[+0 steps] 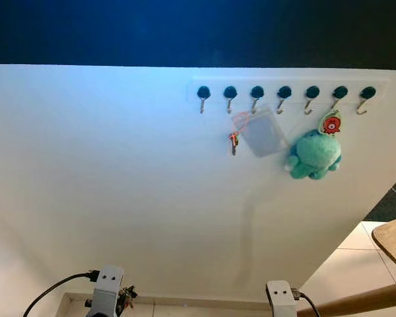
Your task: Hang keys on a hook
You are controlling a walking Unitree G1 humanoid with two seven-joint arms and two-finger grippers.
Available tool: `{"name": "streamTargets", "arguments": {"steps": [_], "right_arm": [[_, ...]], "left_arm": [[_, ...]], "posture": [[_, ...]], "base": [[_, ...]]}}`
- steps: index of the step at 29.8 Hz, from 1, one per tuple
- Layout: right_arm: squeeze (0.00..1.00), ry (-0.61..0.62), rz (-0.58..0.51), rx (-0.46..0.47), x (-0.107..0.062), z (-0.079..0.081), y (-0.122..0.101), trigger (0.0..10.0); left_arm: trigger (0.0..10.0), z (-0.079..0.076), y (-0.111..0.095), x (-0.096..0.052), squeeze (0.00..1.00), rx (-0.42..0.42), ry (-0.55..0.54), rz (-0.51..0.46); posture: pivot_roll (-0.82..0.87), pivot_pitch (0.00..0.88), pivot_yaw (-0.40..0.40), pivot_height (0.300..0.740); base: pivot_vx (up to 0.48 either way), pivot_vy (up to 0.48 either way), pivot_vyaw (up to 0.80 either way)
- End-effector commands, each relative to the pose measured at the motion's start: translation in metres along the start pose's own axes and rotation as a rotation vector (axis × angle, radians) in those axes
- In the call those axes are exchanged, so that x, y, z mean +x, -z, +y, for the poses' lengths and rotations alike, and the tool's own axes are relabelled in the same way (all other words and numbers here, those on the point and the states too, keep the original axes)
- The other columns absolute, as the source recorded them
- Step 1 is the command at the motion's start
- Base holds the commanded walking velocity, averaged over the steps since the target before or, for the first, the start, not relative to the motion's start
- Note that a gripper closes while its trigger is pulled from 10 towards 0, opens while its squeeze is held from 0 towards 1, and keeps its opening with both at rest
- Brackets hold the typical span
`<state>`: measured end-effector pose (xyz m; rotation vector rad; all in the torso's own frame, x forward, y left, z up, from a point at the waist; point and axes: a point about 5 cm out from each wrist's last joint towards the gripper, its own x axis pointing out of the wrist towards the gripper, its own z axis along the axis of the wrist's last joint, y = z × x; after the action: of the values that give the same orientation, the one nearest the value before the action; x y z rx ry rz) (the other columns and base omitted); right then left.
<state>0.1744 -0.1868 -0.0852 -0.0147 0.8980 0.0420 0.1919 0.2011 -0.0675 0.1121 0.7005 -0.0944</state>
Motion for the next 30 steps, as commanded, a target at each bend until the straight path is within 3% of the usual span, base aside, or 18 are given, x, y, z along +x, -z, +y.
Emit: {"name": "streamTargets", "arguments": {"steps": [1, 2, 7, 15, 19, 21, 25, 27, 28, 30], "right_arm": [[0.00, -0.004, 0.004, -0.007, -0.001, 0.000, 0.002, 10.0], [0.00, -0.004, 0.005, -0.008, -0.001, 0.000, 0.002, 10.0], [0.00, -0.003, 0.006, -0.010, -0.001, -0.001, 0.002, 10.0], [0.00, -0.049, -0.045, -0.038, -0.001, 0.005, -0.002, 10.0], [0.00, -0.044, -0.181, -0.032, -0.002, 0.002, -0.018, 10.0], [0.00, -0.050, -0.214, -0.032, -0.002, 0.002, -0.023, 10.0], [0.00, -0.040, -0.337, 0.004, -0.002, 0.000, -0.045, 10.0], [0.00, -0.051, -0.428, -0.008, -0.003, 0.001, -0.065, 10.0], [0.00, -0.051, -0.428, -0.008, -0.003, 0.001, -0.065, 10.0], [0.00, -0.066, -0.500, -0.032, -0.004, 0.003, -0.080, 10.0]], "left_arm": [[10.0, 0.004, -0.001, -0.001, 0.00, 0.036, 0.010, 0.001], [10.0, 0.003, -0.001, 0.000, 0.00, 0.084, 0.025, 0.003], [10.0, 0.001, 0.000, -0.001, 0.00, 0.062, 0.029, 0.004], [10.0, 0.007, -0.015, -0.005, 0.00, 0.145, 0.104, -0.142], [10.0, 0.002, -0.045, -0.018, 0.00, 0.364, 0.356, -0.405], [10.0, 0.003, -0.053, -0.020, 0.00, 0.382, 0.377, -0.453], [10.0, -0.001, -0.084, -0.030, 0.00, 0.455, 0.517, -0.582], [10.0, -0.010, -0.119, -0.050, 0.00, 0.535, 0.620, -0.677], [10.0, -0.010, -0.119, -0.050, 0.00, 0.535, 0.620, -0.677], [10.0, -0.024, -0.149, -0.070, 0.00, 0.601, 0.699, -0.750]], "posture": [[0.04, 0.033, 0.008, 0.740], [0.04, 0.029, 0.007, 0.740], [0.04, 0.027, 0.007, 0.740], [0.04, 0.020, 0.008, 0.740], [0.05, 0.024, 0.006, 0.740], [0.05, 0.027, 0.005, 0.740], [0.06, 0.032, 0.002, 0.740], [0.06, 0.036, 0.004, 0.740], [0.06, 0.036, 0.004, 0.740], [0.06, 0.037, 0.004, 0.740]], "base": [[0.000, -0.337, 0.00], [0.000, -0.480, 0.00], [0.000, -0.288, 0.00], [0.000, 0.000, 0.00], [0.000, 0.000, 0.00], [0.000, 0.000, 0.00], [0.000, 0.000, 0.00], [0.000, 0.000, 0.00], [0.000, 0.000, 0.00], [0.000, 0.000, 0.00]]}}
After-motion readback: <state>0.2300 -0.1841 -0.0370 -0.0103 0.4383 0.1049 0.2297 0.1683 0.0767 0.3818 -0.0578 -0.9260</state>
